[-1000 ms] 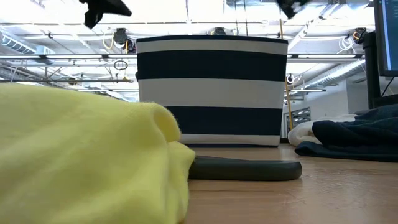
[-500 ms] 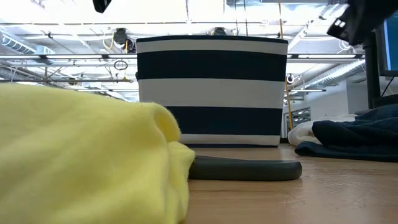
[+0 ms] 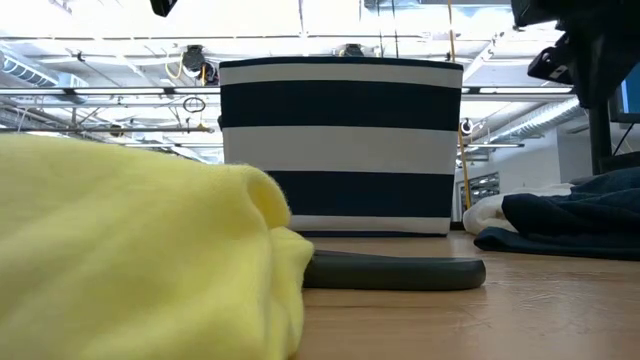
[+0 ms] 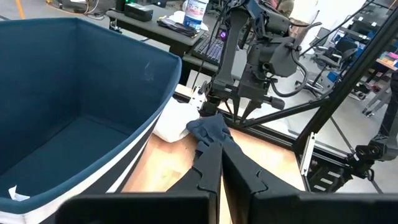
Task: Pick & Place Cloths
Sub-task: Put the blue shorts into the wire basket
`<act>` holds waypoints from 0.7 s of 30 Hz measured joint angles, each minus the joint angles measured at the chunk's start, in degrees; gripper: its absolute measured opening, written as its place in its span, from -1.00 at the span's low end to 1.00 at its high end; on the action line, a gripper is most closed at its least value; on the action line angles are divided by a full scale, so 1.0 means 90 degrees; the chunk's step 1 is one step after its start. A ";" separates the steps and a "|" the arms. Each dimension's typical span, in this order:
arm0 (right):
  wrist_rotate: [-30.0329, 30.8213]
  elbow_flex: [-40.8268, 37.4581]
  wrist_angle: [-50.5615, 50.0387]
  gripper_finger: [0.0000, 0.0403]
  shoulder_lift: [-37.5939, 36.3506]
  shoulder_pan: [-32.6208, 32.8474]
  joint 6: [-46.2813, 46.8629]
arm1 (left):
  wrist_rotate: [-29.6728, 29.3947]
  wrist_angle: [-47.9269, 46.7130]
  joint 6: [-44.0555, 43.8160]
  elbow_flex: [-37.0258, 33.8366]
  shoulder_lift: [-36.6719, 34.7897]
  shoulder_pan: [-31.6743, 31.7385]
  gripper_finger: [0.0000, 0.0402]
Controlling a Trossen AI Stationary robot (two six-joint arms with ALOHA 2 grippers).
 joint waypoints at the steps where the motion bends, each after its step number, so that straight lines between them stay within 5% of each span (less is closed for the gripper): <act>1: -0.0002 0.0000 0.0000 -0.64 -0.0002 -0.0030 -0.0103 | -0.0002 0.0002 -0.0005 0.0000 0.0000 0.0000 -0.92; 11: -0.0002 -0.0113 0.0063 0.06 0.0000 -0.0115 -0.1403 | -0.0002 0.0007 -0.0029 0.0000 0.0000 0.0000 -0.92; 21: -0.0006 -0.0830 0.0041 0.27 0.0039 -0.0115 -0.1599 | -0.0001 0.0008 -0.0057 0.0000 0.0000 0.0000 -0.92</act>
